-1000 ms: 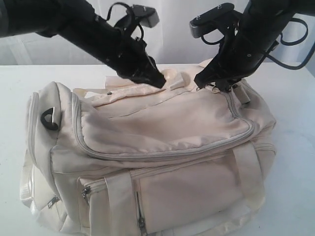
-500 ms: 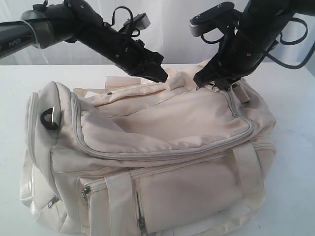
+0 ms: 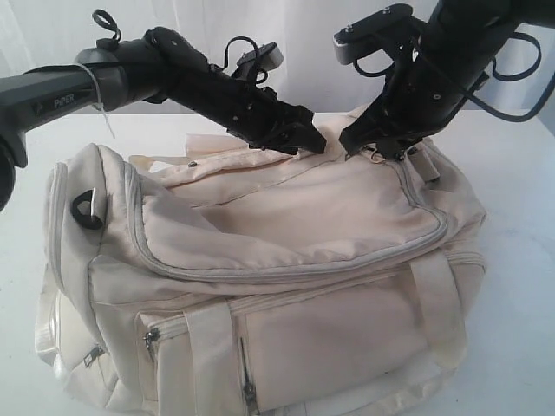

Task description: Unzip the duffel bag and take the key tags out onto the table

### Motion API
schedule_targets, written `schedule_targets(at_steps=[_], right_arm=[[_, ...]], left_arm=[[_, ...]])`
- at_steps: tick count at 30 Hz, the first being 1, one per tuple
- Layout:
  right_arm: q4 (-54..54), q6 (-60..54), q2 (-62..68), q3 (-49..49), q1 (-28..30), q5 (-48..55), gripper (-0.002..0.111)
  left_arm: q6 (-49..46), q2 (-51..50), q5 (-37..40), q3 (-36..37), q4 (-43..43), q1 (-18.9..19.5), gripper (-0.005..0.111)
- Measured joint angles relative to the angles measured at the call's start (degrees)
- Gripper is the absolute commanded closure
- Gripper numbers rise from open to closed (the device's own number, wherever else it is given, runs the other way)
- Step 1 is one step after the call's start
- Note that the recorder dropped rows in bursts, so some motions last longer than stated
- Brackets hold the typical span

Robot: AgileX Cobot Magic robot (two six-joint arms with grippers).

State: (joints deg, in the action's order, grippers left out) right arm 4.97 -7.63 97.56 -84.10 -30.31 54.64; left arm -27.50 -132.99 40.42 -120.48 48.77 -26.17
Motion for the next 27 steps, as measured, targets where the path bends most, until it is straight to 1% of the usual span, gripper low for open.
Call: schedule_targets(at_steps=[2, 4, 5, 7, 9, 17, 23, 27], right_arm=[[0.00, 0.00, 0.00, 0.00, 0.00, 0.00, 0.108], [0.00, 0.00, 0.00, 0.00, 0.00, 0.00, 0.108], [0.00, 0.00, 0.00, 0.00, 0.00, 0.00, 0.108], [0.00, 0.00, 0.00, 0.00, 0.00, 0.00, 0.108], [0.00, 0.00, 0.00, 0.00, 0.00, 0.00, 0.108], [-0.11, 0.00, 0.00, 0.30, 0.00, 0.00, 0.108], [-0.11, 0.00, 0.00, 0.41, 0.00, 0.35, 0.108], [-0.33, 0.00, 0.00, 0.41, 0.00, 0.33, 0.108]], left_arm=[[-0.13, -0.09, -1.84, 0.00, 0.10, -0.39, 0.051], [-0.13, -0.09, -2.93, 0.00, 0.35, -0.42, 0.061], [-0.24, -0.22, -3.36, 0.00, 0.51, -0.54, 0.069], [-0.24, -0.34, -3.78, 0.00, 0.81, -0.54, 0.091], [-0.24, -0.55, -4.33, 0.00, 1.39, -0.54, 0.106], [-0.61, -0.41, -5.38, 0.00, 3.24, -0.67, 0.107], [-1.11, 2.39, -6.15, 0.00, 0.38, -0.33, 0.107], [-1.11, 3.88, -6.15, 0.00, -0.41, 1.01, 0.107]])
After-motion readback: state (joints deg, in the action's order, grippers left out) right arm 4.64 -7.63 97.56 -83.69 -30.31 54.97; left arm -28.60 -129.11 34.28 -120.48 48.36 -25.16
